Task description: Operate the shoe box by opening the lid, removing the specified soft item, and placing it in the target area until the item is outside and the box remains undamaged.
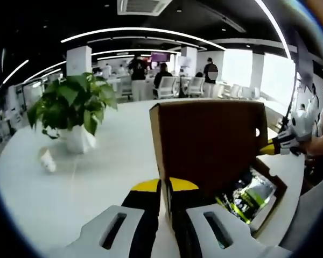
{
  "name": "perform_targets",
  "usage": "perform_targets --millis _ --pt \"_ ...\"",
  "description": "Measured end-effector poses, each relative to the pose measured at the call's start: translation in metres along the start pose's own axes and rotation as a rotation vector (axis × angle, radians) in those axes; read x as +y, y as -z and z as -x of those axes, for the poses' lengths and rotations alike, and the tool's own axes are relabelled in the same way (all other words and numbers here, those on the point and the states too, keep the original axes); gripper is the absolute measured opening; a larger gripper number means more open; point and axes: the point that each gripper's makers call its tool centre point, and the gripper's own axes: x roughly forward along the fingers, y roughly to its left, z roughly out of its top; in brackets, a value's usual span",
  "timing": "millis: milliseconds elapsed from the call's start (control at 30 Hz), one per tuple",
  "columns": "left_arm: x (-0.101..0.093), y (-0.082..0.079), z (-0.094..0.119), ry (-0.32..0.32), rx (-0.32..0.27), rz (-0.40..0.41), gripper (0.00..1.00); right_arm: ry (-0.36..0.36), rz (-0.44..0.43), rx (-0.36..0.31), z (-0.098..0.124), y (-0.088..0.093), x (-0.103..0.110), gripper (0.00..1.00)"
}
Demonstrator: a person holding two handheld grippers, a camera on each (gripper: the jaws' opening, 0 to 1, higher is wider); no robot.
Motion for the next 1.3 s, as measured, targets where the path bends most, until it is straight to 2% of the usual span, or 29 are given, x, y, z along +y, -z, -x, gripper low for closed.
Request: perform_targets --millis 300,667,1300 --pt "-0.001 0.020 -0.002 -0.003 0.045 0.018 0.04 -0.002 0.001 -0.003 -0.003 -0.001 -0.002 0.00" --pt "-0.002 0.037 -0.010 -0.005 0.083 0.031 0.02 -0.005 0.007 -0.006 -0.006 -0.002 -0.003 0.00" --pt "0.001 0.038 -0.015 -0.013 0.082 0.027 0.01 -0.010 -0.005 -0.005 -0.012 -0.003 -0.007 0.00"
